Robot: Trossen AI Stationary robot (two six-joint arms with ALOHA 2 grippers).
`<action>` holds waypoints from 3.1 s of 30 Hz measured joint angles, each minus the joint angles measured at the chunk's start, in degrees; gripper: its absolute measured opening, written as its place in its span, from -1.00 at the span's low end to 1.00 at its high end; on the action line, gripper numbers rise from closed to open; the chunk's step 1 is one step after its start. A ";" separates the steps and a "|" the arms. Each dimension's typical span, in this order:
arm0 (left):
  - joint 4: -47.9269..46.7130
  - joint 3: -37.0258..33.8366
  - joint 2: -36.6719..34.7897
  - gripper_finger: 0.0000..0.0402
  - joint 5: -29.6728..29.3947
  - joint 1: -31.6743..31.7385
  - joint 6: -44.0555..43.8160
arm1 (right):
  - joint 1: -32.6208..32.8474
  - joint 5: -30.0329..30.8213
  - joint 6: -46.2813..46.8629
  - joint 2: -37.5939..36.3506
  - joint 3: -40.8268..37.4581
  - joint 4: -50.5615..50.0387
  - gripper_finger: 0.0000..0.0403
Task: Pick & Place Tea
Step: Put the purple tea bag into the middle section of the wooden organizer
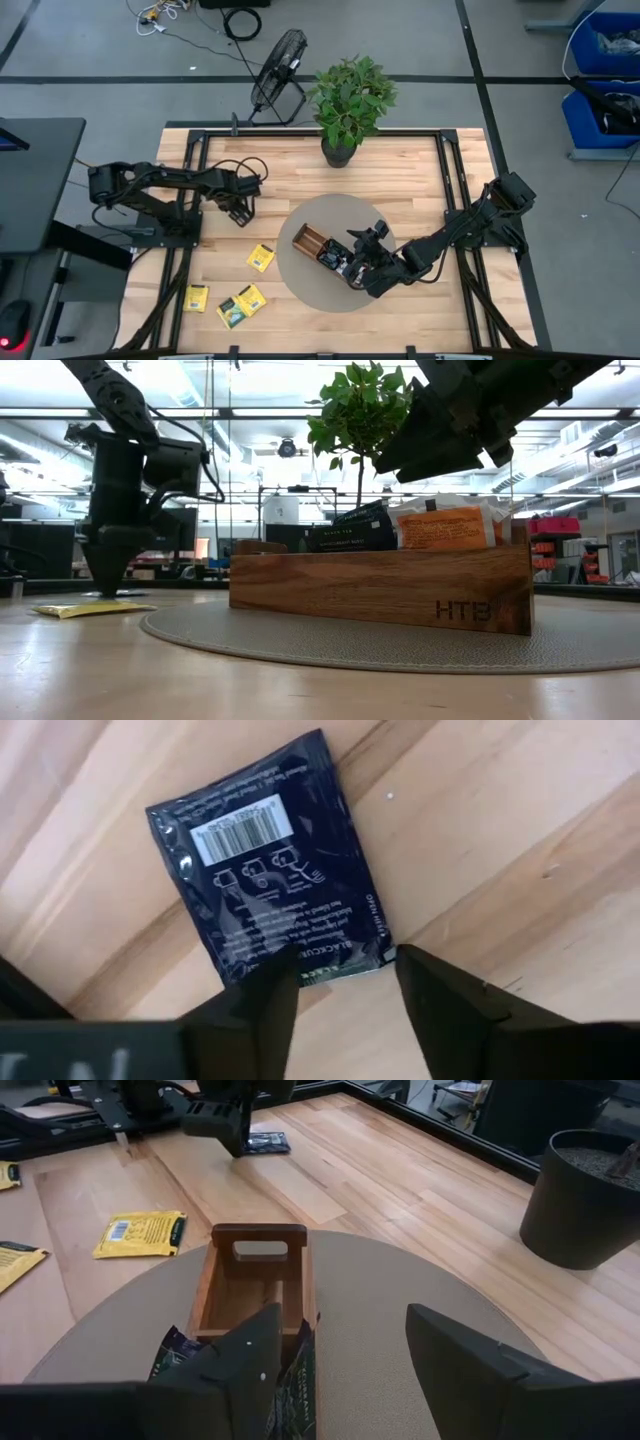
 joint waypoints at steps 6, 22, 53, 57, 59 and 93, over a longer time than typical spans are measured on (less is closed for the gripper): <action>0.96 -0.09 0.09 -0.57 0.98 -0.04 0.07 | 0.00 -0.01 0.31 0.00 0.00 0.00 0.11; -2.87 6.62 -0.44 -0.99 -1.25 -8.96 7.46 | -0.13 -0.02 0.28 0.00 0.00 0.04 0.11; 0.02 1.40 -0.68 0.35 -1.57 0.71 -0.83 | -0.24 -0.49 0.46 0.00 0.00 0.07 0.11; 1.27 1.36 -0.66 0.20 0.06 1.84 2.73 | -0.24 -0.48 0.42 0.00 0.00 0.06 0.11; 1.60 1.33 -0.66 0.10 0.66 2.71 3.26 | -0.26 -0.46 0.42 0.00 0.00 0.06 0.11; 4.68 4.93 -0.52 -0.99 0.91 -14.15 11.81 | -1.00 -4.54 -22.76 0.00 -1.86 13.15 0.11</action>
